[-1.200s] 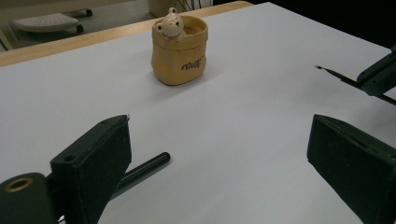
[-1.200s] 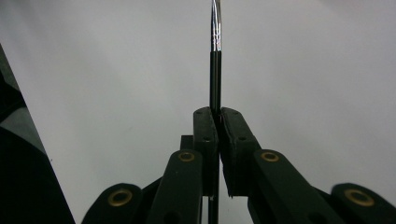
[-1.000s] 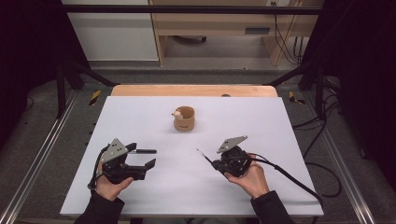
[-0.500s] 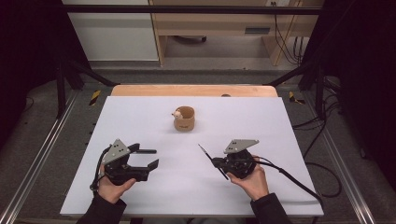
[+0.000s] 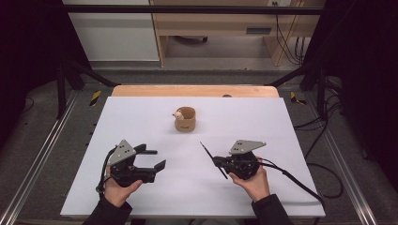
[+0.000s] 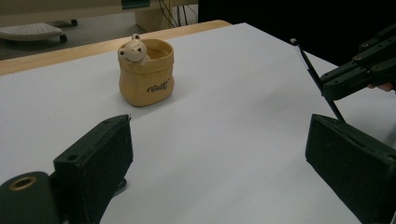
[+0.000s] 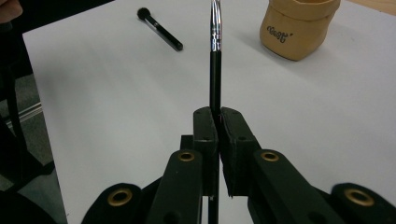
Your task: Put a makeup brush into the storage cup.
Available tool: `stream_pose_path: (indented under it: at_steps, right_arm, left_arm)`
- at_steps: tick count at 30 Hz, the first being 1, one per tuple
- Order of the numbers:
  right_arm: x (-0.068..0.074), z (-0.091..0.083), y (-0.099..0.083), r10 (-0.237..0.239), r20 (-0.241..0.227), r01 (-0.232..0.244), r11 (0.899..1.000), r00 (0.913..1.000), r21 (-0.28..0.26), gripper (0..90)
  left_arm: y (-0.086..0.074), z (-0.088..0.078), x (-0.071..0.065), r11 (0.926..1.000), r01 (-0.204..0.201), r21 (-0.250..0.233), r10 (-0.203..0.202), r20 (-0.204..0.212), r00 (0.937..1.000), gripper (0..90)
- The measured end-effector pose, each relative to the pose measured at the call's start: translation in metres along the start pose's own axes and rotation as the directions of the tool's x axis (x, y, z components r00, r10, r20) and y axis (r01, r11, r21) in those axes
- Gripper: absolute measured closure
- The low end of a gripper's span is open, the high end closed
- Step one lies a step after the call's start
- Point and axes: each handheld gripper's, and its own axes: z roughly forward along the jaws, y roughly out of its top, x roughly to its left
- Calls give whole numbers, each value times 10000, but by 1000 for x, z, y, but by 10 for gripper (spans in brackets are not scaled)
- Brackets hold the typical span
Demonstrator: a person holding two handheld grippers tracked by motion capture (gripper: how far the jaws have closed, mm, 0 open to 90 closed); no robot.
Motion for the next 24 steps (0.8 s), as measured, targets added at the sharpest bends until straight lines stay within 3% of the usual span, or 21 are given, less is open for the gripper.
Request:
stream_pose_path:
  at_steps: [13, 24]
  right_arm:
    - [0, -7, 3, 47, 27, -45, 9987, 10000, -498, 856]
    - [0, -10, 4, 149, 83, -141, 9962, 9999, -865, 856]
  left_arm:
    - [7, 9, -4, 9996, 256, -109, -255, 104, 9996, 74]
    - [22, 23, -10, 9984, 416, -382, -403, 349, 9986, 75]
